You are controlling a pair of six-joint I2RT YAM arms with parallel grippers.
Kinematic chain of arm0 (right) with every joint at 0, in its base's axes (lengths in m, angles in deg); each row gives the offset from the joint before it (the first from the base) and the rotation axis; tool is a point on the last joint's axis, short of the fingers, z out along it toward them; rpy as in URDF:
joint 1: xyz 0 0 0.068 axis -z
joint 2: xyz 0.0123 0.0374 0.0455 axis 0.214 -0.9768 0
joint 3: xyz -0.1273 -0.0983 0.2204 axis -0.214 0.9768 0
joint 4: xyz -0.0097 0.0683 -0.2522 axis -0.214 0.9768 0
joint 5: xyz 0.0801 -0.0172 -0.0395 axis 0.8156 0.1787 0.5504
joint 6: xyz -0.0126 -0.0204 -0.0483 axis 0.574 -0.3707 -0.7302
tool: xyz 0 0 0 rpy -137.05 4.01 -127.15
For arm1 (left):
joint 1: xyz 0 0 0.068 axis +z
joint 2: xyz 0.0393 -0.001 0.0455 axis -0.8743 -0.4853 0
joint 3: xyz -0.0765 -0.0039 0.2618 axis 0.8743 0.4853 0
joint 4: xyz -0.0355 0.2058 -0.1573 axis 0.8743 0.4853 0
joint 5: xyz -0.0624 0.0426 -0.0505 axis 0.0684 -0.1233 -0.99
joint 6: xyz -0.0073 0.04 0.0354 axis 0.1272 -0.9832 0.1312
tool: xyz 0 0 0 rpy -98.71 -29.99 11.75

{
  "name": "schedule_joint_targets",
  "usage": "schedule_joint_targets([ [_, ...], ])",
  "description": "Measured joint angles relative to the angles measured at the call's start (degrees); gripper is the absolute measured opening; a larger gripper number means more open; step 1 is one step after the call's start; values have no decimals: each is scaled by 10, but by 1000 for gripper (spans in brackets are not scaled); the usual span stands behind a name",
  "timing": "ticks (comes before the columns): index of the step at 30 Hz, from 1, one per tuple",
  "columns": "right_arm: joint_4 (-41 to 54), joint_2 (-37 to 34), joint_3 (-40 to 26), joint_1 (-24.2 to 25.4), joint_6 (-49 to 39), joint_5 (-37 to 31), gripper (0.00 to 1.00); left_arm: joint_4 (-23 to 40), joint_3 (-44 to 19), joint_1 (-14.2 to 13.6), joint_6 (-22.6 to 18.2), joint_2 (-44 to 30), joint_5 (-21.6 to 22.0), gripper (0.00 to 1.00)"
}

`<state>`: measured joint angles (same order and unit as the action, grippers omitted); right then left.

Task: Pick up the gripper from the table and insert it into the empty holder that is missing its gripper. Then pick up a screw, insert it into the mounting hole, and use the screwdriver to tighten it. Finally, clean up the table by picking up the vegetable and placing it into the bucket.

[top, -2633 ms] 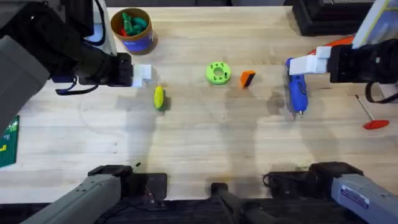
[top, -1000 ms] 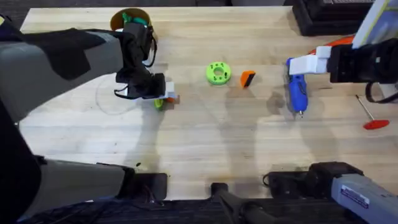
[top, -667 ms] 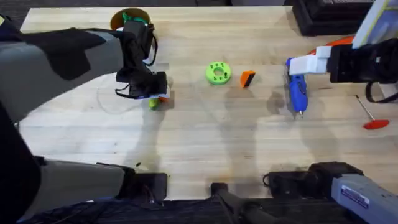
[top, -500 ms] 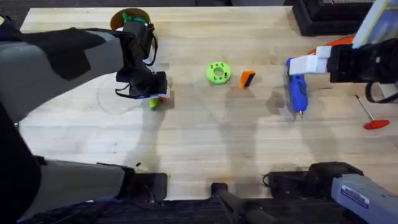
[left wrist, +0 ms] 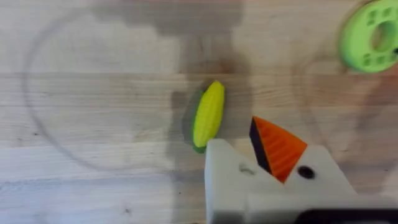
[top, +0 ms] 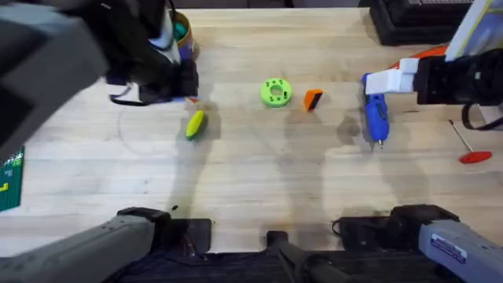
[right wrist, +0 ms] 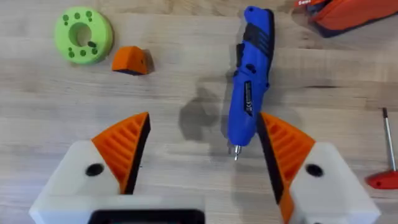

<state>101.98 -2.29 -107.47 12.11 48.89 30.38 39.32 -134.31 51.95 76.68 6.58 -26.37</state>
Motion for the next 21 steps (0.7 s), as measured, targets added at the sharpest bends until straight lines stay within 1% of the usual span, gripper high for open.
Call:
schedule_joint_targets([
  [5, 0, 0, 0, 0, 0, 0, 991, 25, -28, 0, 0, 69, 0, 4],
  [9, 0, 0, 0, 0, 0, 0, 992, 43, -34, 0, 0, 116, 0, 4],
  [13, 0, 0, 0, 0, 0, 0, 992, 43, -35, 0, 0, 156, 0, 4],
  [17, 0, 0, 0, 0, 0, 0, 992, 43, -35, 0, 0, 178, 0, 4],
  [21, 0, 0, 0, 0, 0, 0, 992, 45, -35, 0, 0, 180, 0, 7],
])
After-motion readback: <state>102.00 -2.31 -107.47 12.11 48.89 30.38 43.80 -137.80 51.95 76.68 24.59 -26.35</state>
